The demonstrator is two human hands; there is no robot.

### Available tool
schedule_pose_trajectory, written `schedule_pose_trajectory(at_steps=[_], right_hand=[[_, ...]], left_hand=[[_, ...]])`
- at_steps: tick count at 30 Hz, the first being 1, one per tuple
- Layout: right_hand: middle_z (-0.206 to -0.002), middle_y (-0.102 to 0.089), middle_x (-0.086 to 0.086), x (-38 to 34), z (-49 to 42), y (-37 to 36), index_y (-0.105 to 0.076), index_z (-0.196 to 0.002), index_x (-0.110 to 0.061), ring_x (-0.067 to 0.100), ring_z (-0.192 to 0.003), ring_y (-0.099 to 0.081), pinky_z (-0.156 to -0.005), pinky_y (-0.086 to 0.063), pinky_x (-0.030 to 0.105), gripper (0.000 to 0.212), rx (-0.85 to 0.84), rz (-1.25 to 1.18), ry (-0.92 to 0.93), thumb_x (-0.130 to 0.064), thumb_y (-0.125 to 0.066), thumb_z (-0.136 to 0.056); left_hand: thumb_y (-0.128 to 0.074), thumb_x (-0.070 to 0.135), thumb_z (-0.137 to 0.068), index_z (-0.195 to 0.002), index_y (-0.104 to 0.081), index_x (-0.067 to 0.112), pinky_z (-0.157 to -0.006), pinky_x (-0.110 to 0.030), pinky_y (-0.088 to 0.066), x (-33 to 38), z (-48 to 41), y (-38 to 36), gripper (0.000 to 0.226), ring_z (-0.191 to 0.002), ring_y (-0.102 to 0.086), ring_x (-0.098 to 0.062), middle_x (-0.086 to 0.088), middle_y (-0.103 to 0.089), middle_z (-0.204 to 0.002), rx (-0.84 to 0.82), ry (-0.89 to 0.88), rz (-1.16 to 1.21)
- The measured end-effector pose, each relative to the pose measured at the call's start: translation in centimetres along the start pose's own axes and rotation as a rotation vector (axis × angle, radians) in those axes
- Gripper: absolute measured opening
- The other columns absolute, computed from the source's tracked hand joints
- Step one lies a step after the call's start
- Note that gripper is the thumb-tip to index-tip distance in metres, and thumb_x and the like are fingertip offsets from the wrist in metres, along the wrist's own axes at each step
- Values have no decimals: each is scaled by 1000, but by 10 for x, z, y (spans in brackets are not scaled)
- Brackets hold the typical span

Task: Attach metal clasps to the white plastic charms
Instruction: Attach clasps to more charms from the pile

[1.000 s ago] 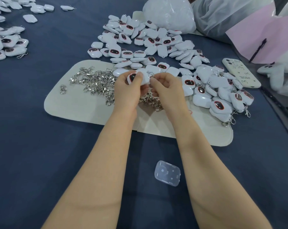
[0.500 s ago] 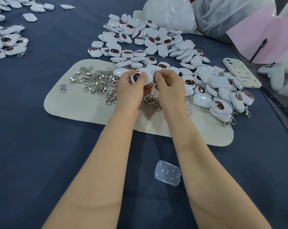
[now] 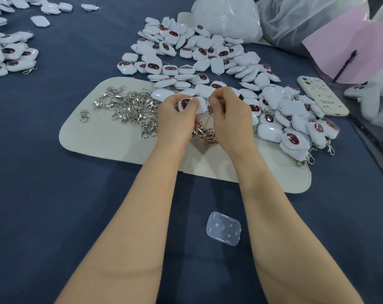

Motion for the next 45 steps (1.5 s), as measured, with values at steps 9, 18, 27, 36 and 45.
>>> schedule_pose_trajectory(at_steps=[9,18,27,36,45], right_hand=[[-76,-61,2,2,3,-6,-57,-93,-4,17,-72,-53,-70,-41,27,11,-88,44,-11,-7,-47,-96],[-88,-68,-1,7,1,-5,-58,-106,-18,14,-84,-61,-87,-50,38,14,-91,-407,-327,-15,-53,-93],[-68,-59,1,29,1,27,-48,-95,-16,7,-49,-54,-50,-42,19,7,436,-656,-569,-17,-55,-93],[-159,-4,7,33,1,50,-24,-147,-20,21,-146,-8,-113,-16,23,58,575,-142,-448,-2,-39,-94],[-116,-64,3,16,0,2,-60,-119,-14,16,-108,-55,-85,-37,17,31,-80,220,-188,-9,-43,-94]], left_hand=[[-56,16,-90,-105,-58,14,-60,-6,-38,20,11,0,15,-61,-51,11,16,-50,-70,32,-417,-411],[-45,15,-92,-115,-60,27,-91,-43,-49,8,4,-4,30,-86,-60,-23,-8,-65,-105,-71,-103,-116],[-46,21,-96,-123,-50,17,-74,-28,-53,0,1,-4,28,-70,-61,-3,4,-57,-110,-14,-8,39],[-44,19,-96,-96,-52,24,-64,-25,-47,-2,-3,5,10,-70,-59,-6,2,-60,-103,96,7,105],[-44,13,-95,-97,-54,18,-64,-27,-46,0,-2,5,11,-69,-58,-8,3,-60,-94,114,-2,103]])
Point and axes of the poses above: each hand's wrist, its own z-axis away from the middle knuckle, its own y-axis out of the back of the hand, x = y × z, the point moved 5 cm from there along -z, towards the middle knuckle
